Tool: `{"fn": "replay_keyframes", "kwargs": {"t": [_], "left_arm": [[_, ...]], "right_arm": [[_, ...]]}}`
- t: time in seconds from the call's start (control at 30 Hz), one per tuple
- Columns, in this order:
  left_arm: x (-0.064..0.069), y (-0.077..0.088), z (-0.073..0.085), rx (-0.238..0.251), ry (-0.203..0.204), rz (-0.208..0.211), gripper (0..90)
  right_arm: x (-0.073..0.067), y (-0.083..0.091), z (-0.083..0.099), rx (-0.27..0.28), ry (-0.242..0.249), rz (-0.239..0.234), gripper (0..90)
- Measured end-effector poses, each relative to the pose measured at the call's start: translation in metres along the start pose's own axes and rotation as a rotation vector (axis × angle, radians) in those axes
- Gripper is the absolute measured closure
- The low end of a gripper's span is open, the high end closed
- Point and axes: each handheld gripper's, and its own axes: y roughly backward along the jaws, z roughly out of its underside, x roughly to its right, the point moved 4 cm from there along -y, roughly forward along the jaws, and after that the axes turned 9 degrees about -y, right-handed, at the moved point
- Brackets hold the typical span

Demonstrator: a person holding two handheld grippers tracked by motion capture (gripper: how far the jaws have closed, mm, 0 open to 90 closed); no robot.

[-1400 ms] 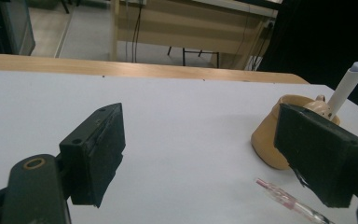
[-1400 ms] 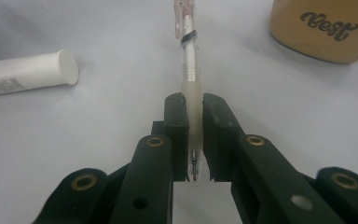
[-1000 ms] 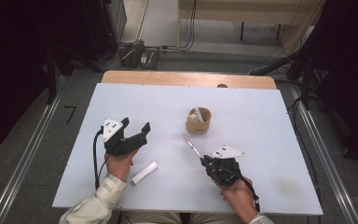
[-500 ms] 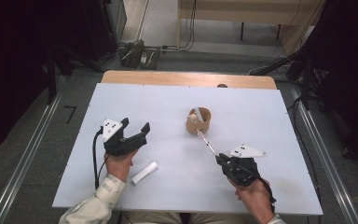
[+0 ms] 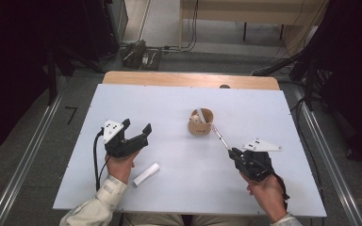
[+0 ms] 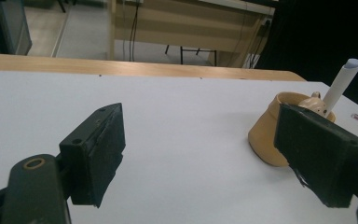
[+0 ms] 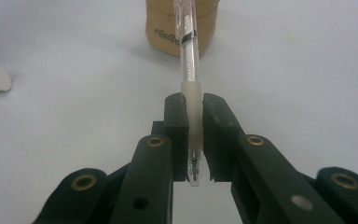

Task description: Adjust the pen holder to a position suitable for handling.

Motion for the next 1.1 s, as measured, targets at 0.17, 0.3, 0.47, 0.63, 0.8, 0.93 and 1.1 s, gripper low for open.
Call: {"fn": "replay_keyframes", "kwargs": {"t": [0.17, 0.3, 0.47, 0.63, 0.8, 0.93, 1.1], "left_arm": [[0.000, 0.000, 0.000, 0.001, 0.000, 0.000, 17.5], [-0.001, 0.000, 0.000, 0.003, -0.001, -0.001, 17.5], [-0.001, 0.000, 0.000, 0.000, 0.000, -0.001, 17.5], [-0.002, 0.000, 0.000, 0.005, 0.002, -0.005, 17.5], [-0.001, 0.000, 0.000, 0.001, 0.000, -0.004, 17.5], [-0.002, -0.001, 0.000, 0.000, 0.000, -0.004, 17.5], [-0.001, -0.001, 0.000, 0.000, 0.000, -0.004, 17.5]], "right_arm": [[0.005, -0.001, -0.016, -0.001, 0.009, 0.016, 78.4], [0.005, -0.008, -0.024, -0.023, 0.010, 0.017, 78.4], [0.003, -0.019, -0.031, -0.045, 0.017, 0.015, 78.4], [0.003, -0.027, -0.038, -0.065, 0.022, 0.018, 78.3], [0.003, -0.033, -0.044, -0.087, 0.023, 0.021, 78.2], [0.003, -0.036, -0.048, -0.108, 0.028, 0.022, 78.1], [0.002, -0.039, -0.053, -0.115, 0.040, 0.028, 77.9]]}}
